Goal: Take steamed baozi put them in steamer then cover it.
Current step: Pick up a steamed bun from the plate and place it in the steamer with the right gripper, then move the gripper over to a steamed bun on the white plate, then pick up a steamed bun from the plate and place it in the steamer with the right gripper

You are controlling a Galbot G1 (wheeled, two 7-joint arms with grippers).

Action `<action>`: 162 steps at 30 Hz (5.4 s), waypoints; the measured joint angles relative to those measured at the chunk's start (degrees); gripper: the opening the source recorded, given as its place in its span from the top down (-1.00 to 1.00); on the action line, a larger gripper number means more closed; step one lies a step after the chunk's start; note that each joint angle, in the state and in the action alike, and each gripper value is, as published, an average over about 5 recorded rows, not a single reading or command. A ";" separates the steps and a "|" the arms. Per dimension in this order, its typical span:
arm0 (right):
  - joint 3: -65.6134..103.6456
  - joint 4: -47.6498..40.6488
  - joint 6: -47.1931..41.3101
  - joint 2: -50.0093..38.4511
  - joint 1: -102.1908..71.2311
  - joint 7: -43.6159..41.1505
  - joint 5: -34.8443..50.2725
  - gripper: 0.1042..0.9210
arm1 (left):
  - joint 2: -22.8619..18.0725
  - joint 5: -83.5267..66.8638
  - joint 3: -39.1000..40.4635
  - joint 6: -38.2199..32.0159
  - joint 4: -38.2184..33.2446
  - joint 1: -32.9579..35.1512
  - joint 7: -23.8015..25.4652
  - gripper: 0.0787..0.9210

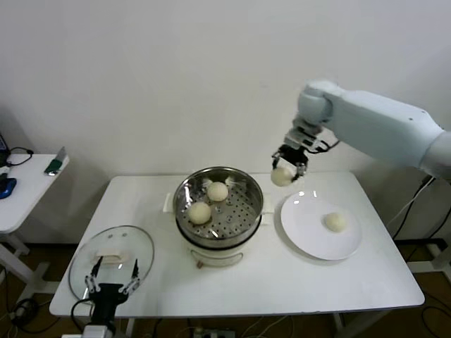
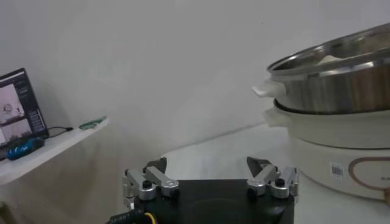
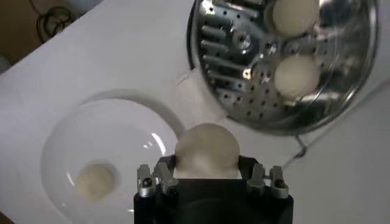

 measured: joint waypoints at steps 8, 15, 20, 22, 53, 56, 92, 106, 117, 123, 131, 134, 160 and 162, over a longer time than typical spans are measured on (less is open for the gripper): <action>2.27 1.15 6.63 7.94 -0.87 -0.43 -6.85 -0.43 | 0.12 -0.35 -0.41 0.00 0.12 0.26 0.00 -0.77; 3.30 2.78 9.76 12.88 -5.21 -0.54 -12.36 -0.43 | 0.03 -0.38 -0.52 -0.02 0.90 0.28 0.01 -0.77; 3.24 4.27 11.11 14.61 -8.10 -0.54 -14.71 -0.43 | 0.07 -0.54 -0.78 -0.25 1.44 0.31 0.02 -0.77; 3.11 4.87 11.40 15.01 -9.01 -0.54 -15.25 -0.43 | 0.17 -0.66 -0.92 -0.28 1.62 0.30 0.03 -0.77; 3.42 9.17 12.50 15.21 -11.72 -0.18 -18.06 -0.76 | 0.61 -1.02 -0.90 -0.34 3.28 -0.46 0.13 -0.77; 3.84 8.93 12.27 14.51 -10.78 0.05 -17.69 -0.76 | 0.58 -0.99 -0.75 -0.34 3.18 -0.34 0.11 -0.77; 11.63 -4.53 -22.09 -17.88 -19.03 10.19 -0.59 -0.76 | 1.70 -0.21 -1.12 0.58 -0.07 1.03 -0.01 -0.77; 25.28 -17.35 -20.64 -15.71 -31.75 8.70 -10.29 -0.76 | 1.26 0.52 -1.22 1.35 0.76 0.43 -0.24 -0.77; 27.62 -23.90 -19.76 -13.04 -34.57 7.98 -13.69 -0.76 | 1.18 0.55 -1.64 1.16 1.84 0.34 -0.26 -0.77; 28.71 -27.50 -19.02 -11.09 -35.11 7.97 -15.19 -0.76 | 1.18 0.55 -1.65 1.04 2.35 0.16 -0.27 -0.77; 29.86 -31.85 -18.03 -8.16 -35.87 8.04 -17.03 -0.76 | 1.25 0.60 -1.70 0.99 3.04 -0.23 -0.27 -0.77; 30.26 -33.24 -17.66 -7.12 -35.92 8.14 -17.51 -0.76 | 1.31 0.64 -1.70 0.96 3.28 -0.36 -0.27 -0.77; 29.06 -35.97 -17.16 -4.72 -33.21 7.01 -17.14 -0.45 | 1.18 0.81 -1.68 0.86 2.99 -0.23 -0.40 -0.77; 27.59 -35.13 -17.69 -5.09 -31.92 6.97 -15.40 -0.45 | 1.00 0.79 -1.52 0.87 2.80 -0.13 -0.35 -0.77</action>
